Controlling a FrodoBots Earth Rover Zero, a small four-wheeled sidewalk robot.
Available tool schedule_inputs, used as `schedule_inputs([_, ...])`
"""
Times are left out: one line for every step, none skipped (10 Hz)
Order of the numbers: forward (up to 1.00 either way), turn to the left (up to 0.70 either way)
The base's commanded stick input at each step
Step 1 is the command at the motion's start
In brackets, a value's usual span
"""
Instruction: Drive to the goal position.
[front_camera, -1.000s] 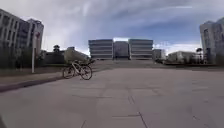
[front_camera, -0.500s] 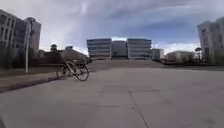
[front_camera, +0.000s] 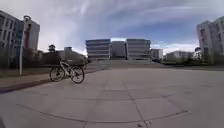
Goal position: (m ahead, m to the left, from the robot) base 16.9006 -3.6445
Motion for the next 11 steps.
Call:
schedule_inputs([0.85, 0.0])
schedule_inputs([0.85, 0.0])
schedule_inputs([0.85, 0.0])
schedule_inputs([0.85, 0.0])
schedule_inputs([0.85, 0.0])
schedule_inputs([0.85, 0.0])
schedule_inputs([0.85, 0.0])
schedule_inputs([0.85, 0.0])
schedule_inputs([0.85, 0.0])
schedule_inputs([0.85, 0.0])
schedule_inputs([0.85, 0.0])
